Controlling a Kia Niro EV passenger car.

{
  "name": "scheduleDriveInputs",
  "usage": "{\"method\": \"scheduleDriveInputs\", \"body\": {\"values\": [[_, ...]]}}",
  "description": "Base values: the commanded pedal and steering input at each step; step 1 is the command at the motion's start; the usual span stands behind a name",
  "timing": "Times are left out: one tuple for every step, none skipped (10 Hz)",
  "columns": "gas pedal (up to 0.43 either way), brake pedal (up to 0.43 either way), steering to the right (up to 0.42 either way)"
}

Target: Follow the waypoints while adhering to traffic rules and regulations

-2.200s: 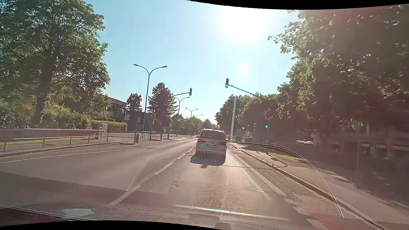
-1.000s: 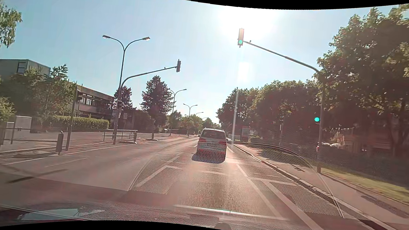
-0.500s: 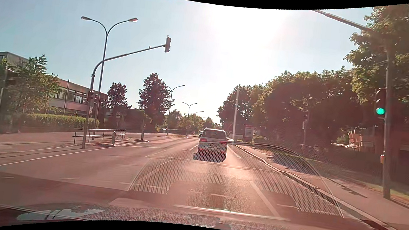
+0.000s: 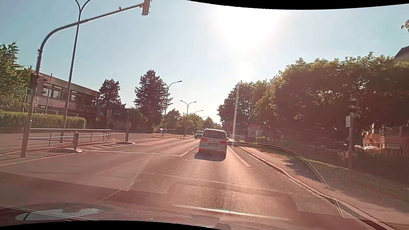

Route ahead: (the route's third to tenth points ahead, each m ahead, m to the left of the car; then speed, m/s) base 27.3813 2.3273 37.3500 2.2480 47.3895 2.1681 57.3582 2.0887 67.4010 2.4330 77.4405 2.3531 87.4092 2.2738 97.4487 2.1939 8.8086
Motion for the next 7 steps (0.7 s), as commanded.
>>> {"method": "scheduleDriveInputs", "body": {"values": [[0.150,0.006,0.000],[0.150,0.006,0.001],[0.157,0.006,0.000],[0.157,0.006,0.000],[0.157,0.006,0.000],[0.157,0.006,0.000],[0.169,0.000,0.000]]}}
